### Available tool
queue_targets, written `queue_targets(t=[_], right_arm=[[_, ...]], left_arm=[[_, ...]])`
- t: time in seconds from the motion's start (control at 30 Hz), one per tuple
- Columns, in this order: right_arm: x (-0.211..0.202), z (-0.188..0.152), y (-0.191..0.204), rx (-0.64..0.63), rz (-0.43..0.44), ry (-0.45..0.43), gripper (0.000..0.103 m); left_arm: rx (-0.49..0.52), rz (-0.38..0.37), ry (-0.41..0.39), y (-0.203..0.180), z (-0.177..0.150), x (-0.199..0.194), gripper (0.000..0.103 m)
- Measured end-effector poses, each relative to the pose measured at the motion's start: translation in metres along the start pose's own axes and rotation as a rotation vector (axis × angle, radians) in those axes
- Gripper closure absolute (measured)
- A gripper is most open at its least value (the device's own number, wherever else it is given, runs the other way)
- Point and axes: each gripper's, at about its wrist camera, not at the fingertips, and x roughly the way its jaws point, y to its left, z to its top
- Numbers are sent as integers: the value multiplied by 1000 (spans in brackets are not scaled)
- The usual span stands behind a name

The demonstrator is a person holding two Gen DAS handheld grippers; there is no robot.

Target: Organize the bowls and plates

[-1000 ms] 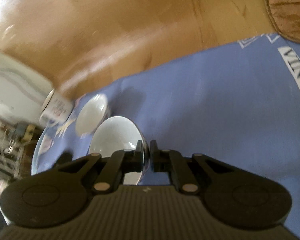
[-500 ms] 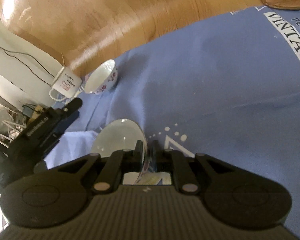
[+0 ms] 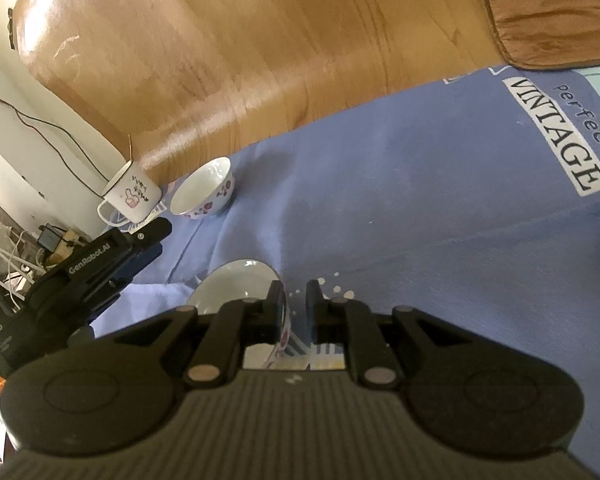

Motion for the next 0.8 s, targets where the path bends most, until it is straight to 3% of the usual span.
queue_targets(t=[0.8], right_arm=[[-13,-5,-7,27,-30,-27,87]], left_arm=[[9,-19,9,1,-1,0,69]])
